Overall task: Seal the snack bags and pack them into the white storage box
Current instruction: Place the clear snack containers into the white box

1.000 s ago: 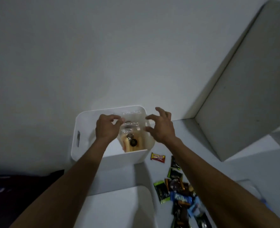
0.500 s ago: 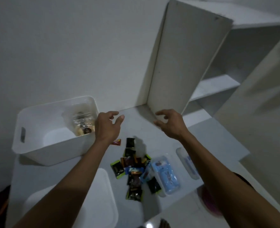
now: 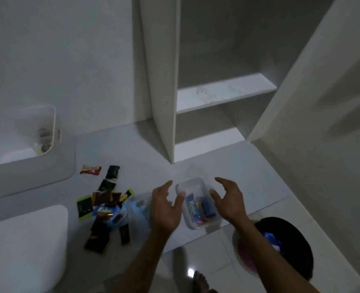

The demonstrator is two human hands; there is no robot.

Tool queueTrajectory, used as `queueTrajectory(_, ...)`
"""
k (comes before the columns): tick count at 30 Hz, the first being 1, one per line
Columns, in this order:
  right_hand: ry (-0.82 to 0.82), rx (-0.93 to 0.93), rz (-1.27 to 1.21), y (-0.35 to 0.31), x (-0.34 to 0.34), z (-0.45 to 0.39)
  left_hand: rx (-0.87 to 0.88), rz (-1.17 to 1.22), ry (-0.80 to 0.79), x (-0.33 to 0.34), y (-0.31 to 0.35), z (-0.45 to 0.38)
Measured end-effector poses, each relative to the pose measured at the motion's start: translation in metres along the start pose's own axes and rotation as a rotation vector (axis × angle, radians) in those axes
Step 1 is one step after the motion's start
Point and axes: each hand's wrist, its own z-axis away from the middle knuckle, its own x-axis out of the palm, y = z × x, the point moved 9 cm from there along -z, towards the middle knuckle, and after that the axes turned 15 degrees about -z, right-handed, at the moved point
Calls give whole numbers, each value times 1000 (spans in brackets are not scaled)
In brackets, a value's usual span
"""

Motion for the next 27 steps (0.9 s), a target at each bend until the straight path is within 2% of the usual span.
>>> queueTrajectory(2, -54, 9, 11, 27, -1, 4, 25, -60, -23, 39, 5, 19)
queueTrajectory(5, -160, 60, -16, 57, 9, 6, -56, -148, -111, 90, -8, 31)
queueTrajectory(8, -258, 54, -80, 68, 20, 6, -88, -232, -140, 114, -15, 33)
queueTrajectory(13, -324, 46, -194, 79, 35, -1, -152, -281, -184, 126, -11, 28)
queueTrajectory(20, -314, -4, -233, 86, 42, 0, -176, -269, -193, 128, -13, 26)
queueTrajectory(27, -283, -49, -274, 44, 40, 10, -147, -174, -98, 69, 13, 36)
